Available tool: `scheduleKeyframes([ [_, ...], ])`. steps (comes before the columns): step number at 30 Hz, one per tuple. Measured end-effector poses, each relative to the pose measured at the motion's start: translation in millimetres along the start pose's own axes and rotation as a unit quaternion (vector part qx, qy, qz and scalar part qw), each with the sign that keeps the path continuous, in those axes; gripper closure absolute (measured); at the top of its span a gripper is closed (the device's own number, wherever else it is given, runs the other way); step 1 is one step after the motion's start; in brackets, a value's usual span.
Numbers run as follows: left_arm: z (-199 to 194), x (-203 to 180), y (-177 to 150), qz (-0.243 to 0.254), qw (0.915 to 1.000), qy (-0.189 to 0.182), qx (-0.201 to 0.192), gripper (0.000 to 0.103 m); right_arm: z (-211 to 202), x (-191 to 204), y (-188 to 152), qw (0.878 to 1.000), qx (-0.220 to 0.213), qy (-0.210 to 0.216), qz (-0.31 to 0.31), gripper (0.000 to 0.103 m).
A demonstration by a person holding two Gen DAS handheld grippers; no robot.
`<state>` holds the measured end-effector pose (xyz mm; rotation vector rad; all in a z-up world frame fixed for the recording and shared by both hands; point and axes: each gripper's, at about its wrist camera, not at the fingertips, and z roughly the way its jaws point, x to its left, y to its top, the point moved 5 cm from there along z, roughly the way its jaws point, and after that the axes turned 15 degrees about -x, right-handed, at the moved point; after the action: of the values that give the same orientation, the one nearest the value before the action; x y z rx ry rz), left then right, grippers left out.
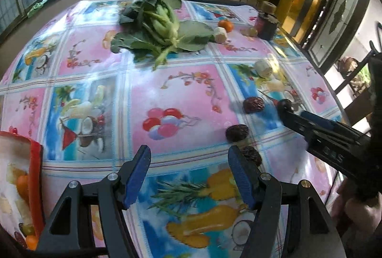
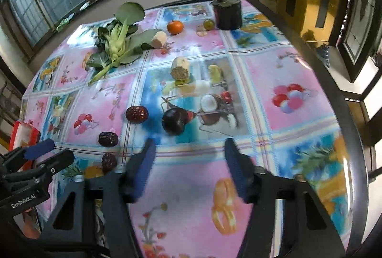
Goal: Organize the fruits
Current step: 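Grasp a red date with the left gripper while the right gripper grasps another date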
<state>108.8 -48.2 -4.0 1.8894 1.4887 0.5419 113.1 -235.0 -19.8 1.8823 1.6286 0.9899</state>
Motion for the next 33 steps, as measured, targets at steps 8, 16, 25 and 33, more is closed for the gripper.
scheduleKeyframes([
  [8,3.5,-21.1,-10.4,0.018,0.9997,-0.019,0.005,0.036,19.4,6.8,6.4,1.0,-0.002,0.003,-0.003,0.055],
  [16,4.0,-40.1,-11.6,0.022,0.9988,-0.045,0.003,0.037,23.8,14.5,6.1,1.0,0.0,0.005,-0.027,0.076],
  [25,16.2,-54.5,-13.7,0.012,0.9983,-0.055,0.013,0.054,11.9,-2.2,3.4,1.0,-0.008,0.005,-0.007,0.077],
  [33,21.6,-59.1,-12.9,0.025,0.9989,-0.04,0.005,0.069,1.5,-10.9,4.0,1.0,-0.015,0.008,0.014,0.077],
])
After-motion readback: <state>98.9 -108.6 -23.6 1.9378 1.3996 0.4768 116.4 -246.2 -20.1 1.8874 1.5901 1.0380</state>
